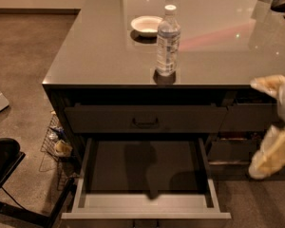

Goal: Close middle drawer

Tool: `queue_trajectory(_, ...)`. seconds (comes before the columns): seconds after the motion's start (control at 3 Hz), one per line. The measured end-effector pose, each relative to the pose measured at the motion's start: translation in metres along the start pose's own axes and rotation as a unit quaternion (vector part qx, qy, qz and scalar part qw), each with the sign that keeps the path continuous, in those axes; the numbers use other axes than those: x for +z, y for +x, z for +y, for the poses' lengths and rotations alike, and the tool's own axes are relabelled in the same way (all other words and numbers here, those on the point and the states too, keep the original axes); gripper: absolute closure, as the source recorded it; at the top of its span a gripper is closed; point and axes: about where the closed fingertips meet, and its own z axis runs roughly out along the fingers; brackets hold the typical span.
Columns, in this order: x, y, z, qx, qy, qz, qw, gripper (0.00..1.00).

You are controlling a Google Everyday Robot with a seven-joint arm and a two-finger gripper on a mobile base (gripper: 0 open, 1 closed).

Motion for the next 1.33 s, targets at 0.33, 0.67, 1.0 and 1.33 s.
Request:
queue_trajectory(0.33,0.037,0.038,0.039,0.013,0.015,-0.039,0.9991,0.00)
queue_trajectory(0.67,0.109,0.083,0.074,0.034,0.006,-0.046,0.9984,0.18)
queue_trajectory(1.0,0.172,0.119,0.097,0.064,0.000,-0.028,0.9976,0.41)
queue_trajectory(1.33,0.211,0.142,0.113,0.091,-0.004,-0.002,0.9958,0.72)
